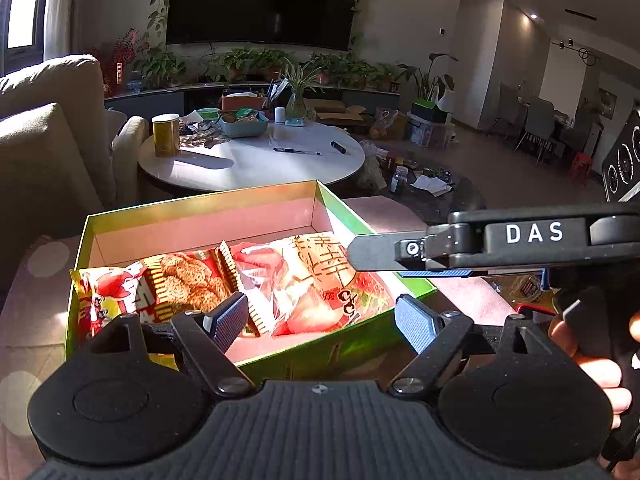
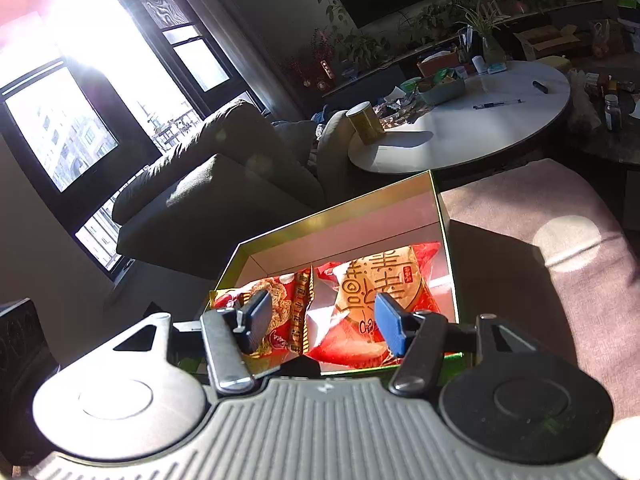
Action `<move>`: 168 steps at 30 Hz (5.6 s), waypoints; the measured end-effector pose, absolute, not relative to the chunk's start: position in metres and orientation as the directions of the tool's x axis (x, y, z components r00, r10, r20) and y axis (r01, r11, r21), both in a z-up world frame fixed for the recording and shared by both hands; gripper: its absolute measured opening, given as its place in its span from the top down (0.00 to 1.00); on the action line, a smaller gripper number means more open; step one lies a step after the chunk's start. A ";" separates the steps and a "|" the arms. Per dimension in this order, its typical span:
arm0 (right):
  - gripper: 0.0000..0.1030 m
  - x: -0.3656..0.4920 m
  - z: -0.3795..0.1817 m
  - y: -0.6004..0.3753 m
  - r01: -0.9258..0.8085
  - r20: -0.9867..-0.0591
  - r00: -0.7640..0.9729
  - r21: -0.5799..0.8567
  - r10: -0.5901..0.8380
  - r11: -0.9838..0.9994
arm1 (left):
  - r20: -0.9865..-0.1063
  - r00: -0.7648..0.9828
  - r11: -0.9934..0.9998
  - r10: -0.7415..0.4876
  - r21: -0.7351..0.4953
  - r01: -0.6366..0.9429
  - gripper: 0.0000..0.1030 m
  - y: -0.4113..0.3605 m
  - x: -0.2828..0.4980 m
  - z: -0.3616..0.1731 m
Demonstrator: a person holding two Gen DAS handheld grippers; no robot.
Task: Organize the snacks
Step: 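Lower the bread bag into the box beside the cookie bag, release, then move the right gripper to the red snack bag and close on it, then lift the red snack bag, lower it into the box, open the right gripper, then move the right gripper to the green chip bag on the table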
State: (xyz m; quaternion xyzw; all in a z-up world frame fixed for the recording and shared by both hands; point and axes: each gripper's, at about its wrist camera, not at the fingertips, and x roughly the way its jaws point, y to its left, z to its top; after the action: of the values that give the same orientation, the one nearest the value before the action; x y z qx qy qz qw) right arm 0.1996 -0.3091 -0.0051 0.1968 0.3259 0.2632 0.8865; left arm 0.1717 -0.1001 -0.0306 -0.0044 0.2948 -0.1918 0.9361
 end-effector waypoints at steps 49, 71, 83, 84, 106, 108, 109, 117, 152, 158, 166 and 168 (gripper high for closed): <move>0.62 0.121 -0.060 -0.323 -0.139 -0.655 0.488 0.594 0.577 0.793 | -0.704 0.516 0.864 -0.487 -0.303 0.402 0.22 -0.101 0.105 -0.075; 0.56 0.112 -0.043 -0.306 -0.232 -0.621 0.529 0.549 0.578 0.803 | -0.668 0.557 0.854 -0.494 -0.250 0.456 0.19 -0.113 0.094 -0.063; 0.56 0.117 -0.020 -0.302 -0.286 -0.553 0.591 0.537 0.587 0.794 | -0.594 0.655 0.858 -0.467 -0.125 0.498 0.19 -0.117 0.089 -0.035; 0.56 0.119 -0.017 -0.302 -0.287 -0.546 0.598 0.537 0.586 0.793 | -0.590 0.659 0.857 -0.467 -0.119 0.501 0.19 -0.118 0.090 -0.032; 0.56 0.228 0.032 -0.308 -0.332 -0.434 0.690 0.521 0.579 0.786 | -0.491 0.748 0.862 -0.447 -0.012 0.508 0.19 -0.131 0.206 0.019; 0.56 0.239 0.029 -0.308 -0.328 -0.440 0.689 0.520 0.576 0.789 | -0.501 0.743 0.862 -0.444 -0.013 0.507 0.19 -0.130 0.218 0.015; 0.56 0.244 0.027 -0.307 -0.326 -0.444 0.686 0.520 0.576 0.790 | -0.506 0.741 0.862 -0.441 -0.008 0.508 0.19 -0.130 0.224 0.012; 0.56 0.279 0.004 -0.302 -0.304 -0.485 0.668 0.515 0.565 0.802 | -0.542 0.726 0.871 -0.423 -0.022 0.491 0.19 -0.129 0.265 -0.012; 0.54 0.178 0.011 -0.296 -0.406 -0.483 0.664 0.408 0.571 0.818 | -0.486 0.802 0.926 -0.347 -0.041 0.376 0.14 -0.055 0.162 0.002; 0.53 0.139 0.005 -0.280 -0.458 -0.494 0.617 0.407 0.612 0.790 | -0.477 0.820 0.943 -0.317 -0.066 0.327 0.14 -0.025 0.117 -0.002; 0.50 0.095 -0.001 -0.259 -0.490 -0.515 0.588 0.387 0.624 0.781 | -0.462 0.840 0.957 -0.285 -0.095 0.273 0.14 0.009 0.066 -0.012; 0.50 0.087 0.000 -0.255 -0.499 -0.517 0.574 0.394 0.635 0.772 | -0.454 0.847 0.961 -0.275 -0.095 0.261 0.14 0.015 0.055 -0.014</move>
State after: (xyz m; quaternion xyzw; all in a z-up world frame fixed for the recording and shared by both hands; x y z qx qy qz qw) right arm 0.0874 -0.2549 -0.0001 0.1026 0.3306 0.3218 0.8813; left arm 0.0549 0.0146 -0.0140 -0.0147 0.2386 -0.1395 0.9609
